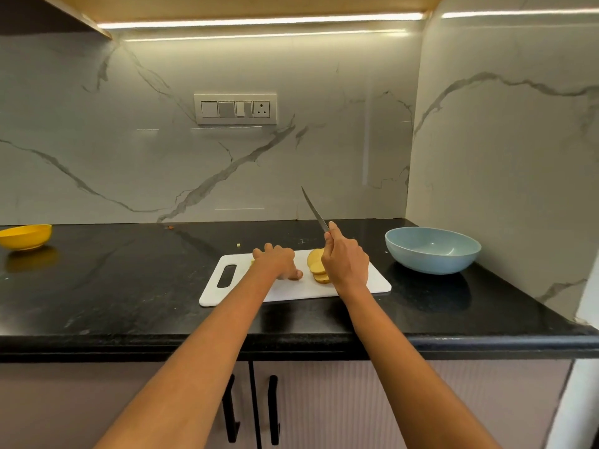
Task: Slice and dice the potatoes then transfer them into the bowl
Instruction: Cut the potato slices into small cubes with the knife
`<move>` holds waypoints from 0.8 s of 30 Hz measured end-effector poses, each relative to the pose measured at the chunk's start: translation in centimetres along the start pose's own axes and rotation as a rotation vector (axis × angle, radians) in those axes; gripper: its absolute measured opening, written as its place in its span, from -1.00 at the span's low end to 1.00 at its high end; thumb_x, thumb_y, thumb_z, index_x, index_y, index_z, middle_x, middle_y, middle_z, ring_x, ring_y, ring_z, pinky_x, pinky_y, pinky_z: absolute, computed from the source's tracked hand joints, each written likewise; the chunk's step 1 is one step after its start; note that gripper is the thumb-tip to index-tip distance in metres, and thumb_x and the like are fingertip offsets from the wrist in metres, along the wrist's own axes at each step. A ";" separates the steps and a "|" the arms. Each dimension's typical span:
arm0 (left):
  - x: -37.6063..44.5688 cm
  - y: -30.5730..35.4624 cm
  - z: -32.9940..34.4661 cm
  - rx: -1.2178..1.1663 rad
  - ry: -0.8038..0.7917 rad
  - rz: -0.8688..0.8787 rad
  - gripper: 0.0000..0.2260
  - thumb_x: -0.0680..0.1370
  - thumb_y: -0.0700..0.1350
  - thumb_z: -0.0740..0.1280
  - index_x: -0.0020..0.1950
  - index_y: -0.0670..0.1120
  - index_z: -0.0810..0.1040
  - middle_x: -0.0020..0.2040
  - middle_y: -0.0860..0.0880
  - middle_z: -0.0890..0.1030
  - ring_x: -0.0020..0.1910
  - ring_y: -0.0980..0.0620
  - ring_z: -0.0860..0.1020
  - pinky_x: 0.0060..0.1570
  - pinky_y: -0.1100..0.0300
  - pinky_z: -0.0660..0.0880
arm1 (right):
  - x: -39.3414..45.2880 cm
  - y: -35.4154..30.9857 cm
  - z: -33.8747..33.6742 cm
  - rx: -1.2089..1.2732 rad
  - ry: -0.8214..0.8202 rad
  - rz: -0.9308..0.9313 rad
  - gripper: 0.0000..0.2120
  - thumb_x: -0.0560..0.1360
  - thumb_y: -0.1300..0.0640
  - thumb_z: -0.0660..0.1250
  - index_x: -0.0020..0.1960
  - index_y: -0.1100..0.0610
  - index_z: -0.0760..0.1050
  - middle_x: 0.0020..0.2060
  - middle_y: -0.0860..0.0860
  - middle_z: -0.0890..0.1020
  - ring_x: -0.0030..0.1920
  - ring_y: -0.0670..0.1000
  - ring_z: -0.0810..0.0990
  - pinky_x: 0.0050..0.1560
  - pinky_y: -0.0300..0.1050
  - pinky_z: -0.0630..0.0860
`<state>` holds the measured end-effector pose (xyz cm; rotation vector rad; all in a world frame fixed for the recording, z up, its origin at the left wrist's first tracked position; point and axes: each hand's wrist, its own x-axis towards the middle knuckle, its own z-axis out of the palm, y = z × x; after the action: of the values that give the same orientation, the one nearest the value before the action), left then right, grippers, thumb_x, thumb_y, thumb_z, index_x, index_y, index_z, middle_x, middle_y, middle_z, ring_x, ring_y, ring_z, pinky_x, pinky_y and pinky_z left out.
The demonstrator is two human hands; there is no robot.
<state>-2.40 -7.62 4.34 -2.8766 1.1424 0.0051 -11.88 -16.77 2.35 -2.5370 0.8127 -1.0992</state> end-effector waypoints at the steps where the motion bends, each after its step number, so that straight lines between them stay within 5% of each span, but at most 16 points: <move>1: 0.0 0.2 0.1 0.015 0.000 -0.010 -0.58 0.57 0.09 0.21 0.36 -0.08 0.40 0.40 -0.16 0.32 0.41 -0.20 0.18 0.35 -0.15 0.13 | 0.0 0.0 0.0 0.000 -0.001 0.000 -0.59 0.66 0.05 -0.04 0.48 0.10 0.20 -0.16 0.08 0.64 -0.25 0.02 0.58 -0.27 -0.15 0.47; 8: -0.6 -0.3 -0.2 -0.076 -0.036 0.065 -0.63 0.58 0.03 0.22 0.35 -0.06 0.40 0.39 -0.13 0.33 0.39 -0.18 0.20 0.36 -0.12 0.17 | -0.1 0.0 -0.1 0.003 -0.010 0.001 -0.58 0.66 0.05 -0.04 0.49 0.10 0.18 -0.16 0.07 0.64 -0.25 0.00 0.57 -0.26 -0.18 0.46; 14: -3.2 -3.9 -1.3 -0.236 -0.111 0.124 -0.72 0.55 -0.12 0.31 0.25 -0.10 0.48 0.31 -0.06 0.39 0.26 -0.09 0.34 0.19 0.15 0.31 | -0.2 -0.1 -0.3 -0.006 -0.015 -0.001 -0.58 0.66 0.04 -0.04 0.49 0.10 0.17 -0.17 0.07 0.64 -0.30 -0.02 0.53 -0.28 -0.18 0.45; 18: -4.1 -5.7 -0.3 -0.385 0.076 0.099 -0.81 0.53 -0.22 0.31 0.13 -0.14 0.55 0.20 -0.08 0.49 0.20 -0.07 0.45 0.16 0.15 0.36 | -0.5 -0.3 -0.4 0.008 -0.002 -0.003 -0.58 0.66 0.04 -0.04 0.49 0.10 0.18 -0.18 0.08 0.64 -0.26 0.02 0.59 -0.23 -0.14 0.51; 24: -4.9 -4.6 3.0 -0.569 0.277 0.054 -0.81 0.45 0.06 0.40 0.00 0.03 0.58 -0.12 0.08 0.56 -0.03 0.05 0.52 0.14 0.02 0.42 | -1.8 -2.0 -1.3 -0.048 -0.063 -0.059 -0.60 0.66 0.07 -0.01 0.47 0.10 0.21 -0.13 0.09 0.65 -0.20 0.03 0.61 -0.23 -0.13 0.48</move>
<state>-2.74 -0.82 1.68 -3.4227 1.4703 -0.0819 -13.06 -14.14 3.06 -2.6365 0.7613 -1.0238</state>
